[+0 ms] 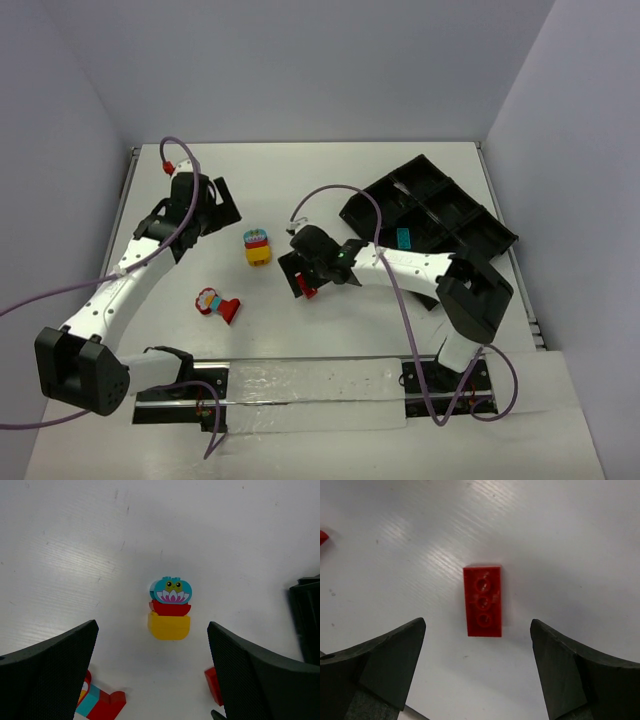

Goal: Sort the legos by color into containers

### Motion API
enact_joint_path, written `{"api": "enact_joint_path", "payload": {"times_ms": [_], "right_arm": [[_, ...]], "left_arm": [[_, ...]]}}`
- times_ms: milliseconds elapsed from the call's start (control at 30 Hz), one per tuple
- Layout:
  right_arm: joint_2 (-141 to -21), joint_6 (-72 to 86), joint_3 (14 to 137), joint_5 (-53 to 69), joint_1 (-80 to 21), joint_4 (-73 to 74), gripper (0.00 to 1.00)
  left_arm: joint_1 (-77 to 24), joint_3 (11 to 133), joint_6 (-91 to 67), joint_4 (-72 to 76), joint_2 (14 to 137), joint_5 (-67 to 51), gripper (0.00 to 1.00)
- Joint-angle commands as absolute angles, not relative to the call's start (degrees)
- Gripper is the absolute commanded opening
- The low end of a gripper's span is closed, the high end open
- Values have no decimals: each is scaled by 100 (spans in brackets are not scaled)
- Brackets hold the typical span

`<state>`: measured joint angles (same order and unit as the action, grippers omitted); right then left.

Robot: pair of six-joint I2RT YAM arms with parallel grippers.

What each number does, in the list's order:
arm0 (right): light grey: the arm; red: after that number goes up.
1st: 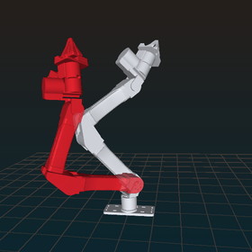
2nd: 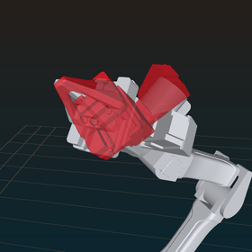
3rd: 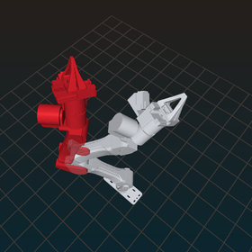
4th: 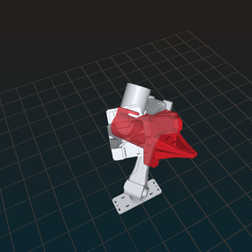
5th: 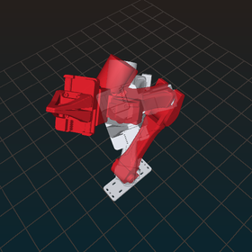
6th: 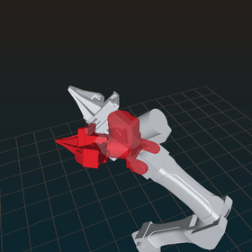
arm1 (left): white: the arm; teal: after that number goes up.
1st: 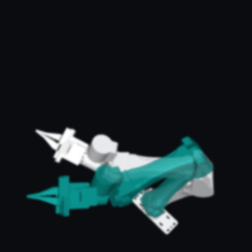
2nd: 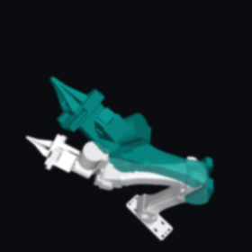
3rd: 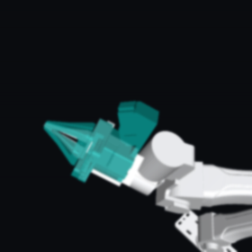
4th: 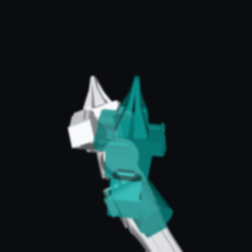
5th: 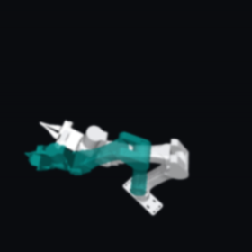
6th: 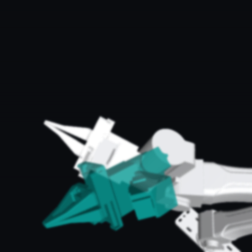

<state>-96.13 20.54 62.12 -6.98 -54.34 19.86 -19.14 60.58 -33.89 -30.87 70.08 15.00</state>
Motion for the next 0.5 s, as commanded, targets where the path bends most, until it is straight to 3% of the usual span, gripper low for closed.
{"api": "enact_joint_path", "payload": {"times_ms": [0,300,467], "right_arm": [[-9904,1863,6644,-677,-5511,2030,93],[-10345,1898,6768,-756,-5546,2083,88],[-10511,1906,6759,-825,-5572,2083,74]], "left_arm": [[-1925,5968,-3428,-3085,6777,1617,99],[-1925,6047,-3393,-3102,6811,1626,99],[-1925,6073,-3332,-3111,6803,1618,99]]}}
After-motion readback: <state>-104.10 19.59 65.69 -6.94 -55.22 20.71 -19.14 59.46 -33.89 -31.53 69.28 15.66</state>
